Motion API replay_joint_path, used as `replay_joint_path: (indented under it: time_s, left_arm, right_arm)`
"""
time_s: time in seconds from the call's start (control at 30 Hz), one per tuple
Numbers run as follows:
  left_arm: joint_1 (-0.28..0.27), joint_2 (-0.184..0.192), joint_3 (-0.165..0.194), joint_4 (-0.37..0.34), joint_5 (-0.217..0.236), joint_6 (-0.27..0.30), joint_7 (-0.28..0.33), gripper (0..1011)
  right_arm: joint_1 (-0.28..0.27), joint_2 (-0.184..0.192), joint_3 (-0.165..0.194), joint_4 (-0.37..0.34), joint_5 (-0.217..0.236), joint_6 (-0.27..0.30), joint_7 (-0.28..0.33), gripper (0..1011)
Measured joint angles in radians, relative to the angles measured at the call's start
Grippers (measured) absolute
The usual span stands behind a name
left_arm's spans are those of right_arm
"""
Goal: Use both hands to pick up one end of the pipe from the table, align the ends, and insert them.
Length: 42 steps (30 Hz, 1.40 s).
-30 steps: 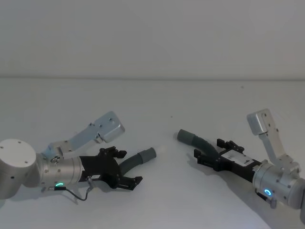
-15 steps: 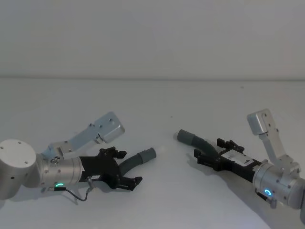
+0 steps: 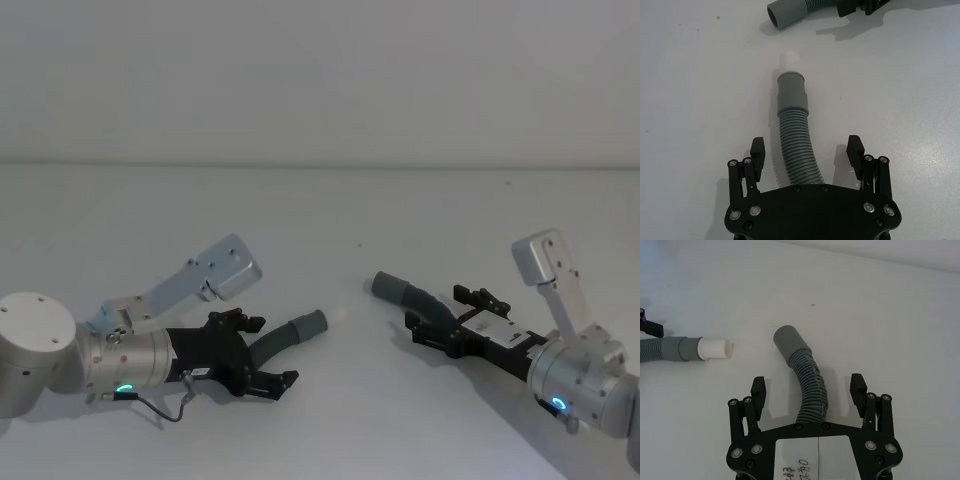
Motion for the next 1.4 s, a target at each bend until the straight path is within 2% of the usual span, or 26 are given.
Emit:
replay_joint_path:
  time_s: [0.83, 1.07, 1.17, 1.2, 1.23, 1.27, 1.4]
  left_arm:
    - [0.0, 0.0, 0.001, 0.0, 0.002, 0.001, 0.0, 1001]
    - [0.0, 0.0, 0.001, 0.0, 0.002, 0.001, 0.0, 1001]
    - [0.0, 0.0, 0.001, 0.0, 0.002, 0.001, 0.0, 1001]
    - [0.0, 0.0, 0.001, 0.0, 0.002, 0.001, 0.0, 1001]
    - [0.0, 0.0, 0.001, 0.0, 0.002, 0.001, 0.0, 1001]
    - [0.0, 0.0, 0.001, 0.0, 0.002, 0.001, 0.0, 1001]
    - [0.0, 0.0, 0.001, 0.0, 0.002, 0.001, 0.0, 1001]
  right_arm:
    - [0.015, -0.011, 0.003, 0.012, -0.01, 0.045, 0.018, 991]
    - [0.017, -0.013, 0.004, 0.015, -0.009, 0.049, 0.02, 841]
    - [0.017, -0.014, 0.004, 0.016, -0.009, 0.05, 0.02, 807]
    - [0.018, -0.014, 0.004, 0.016, -0.009, 0.051, 0.021, 714]
    - [0.018, -0.014, 0.004, 0.016, -0.009, 0.051, 0.021, 714]
    - [0.018, -0.015, 0.004, 0.016, -0.008, 0.051, 0.021, 659]
    - [0.018, -0.015, 0.005, 0.017, -0.008, 0.052, 0.022, 553]
